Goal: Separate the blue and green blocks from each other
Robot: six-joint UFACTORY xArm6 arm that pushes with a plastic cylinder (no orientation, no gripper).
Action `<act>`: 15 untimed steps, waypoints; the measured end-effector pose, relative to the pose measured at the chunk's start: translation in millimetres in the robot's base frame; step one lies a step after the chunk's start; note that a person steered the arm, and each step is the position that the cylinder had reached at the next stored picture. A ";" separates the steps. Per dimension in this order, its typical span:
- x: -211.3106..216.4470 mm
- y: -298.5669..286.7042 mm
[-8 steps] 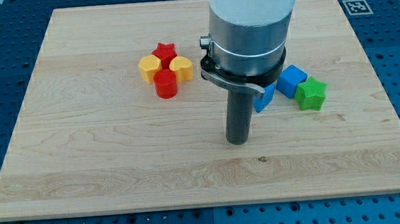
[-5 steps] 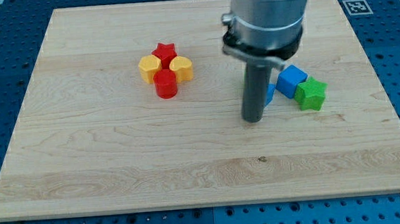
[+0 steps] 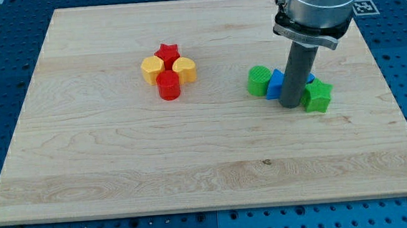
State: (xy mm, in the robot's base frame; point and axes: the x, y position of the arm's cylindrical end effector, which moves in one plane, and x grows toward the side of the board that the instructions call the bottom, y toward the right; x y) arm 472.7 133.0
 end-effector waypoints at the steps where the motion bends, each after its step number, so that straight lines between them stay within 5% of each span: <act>1: 0.0 3.3; 4: 48.1 24.3; 7: -4.9 78.5; 9: -23.9 61.8; 12: 38.5 6.7; 15: -4.0 -26.0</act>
State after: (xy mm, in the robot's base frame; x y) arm 468.7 107.0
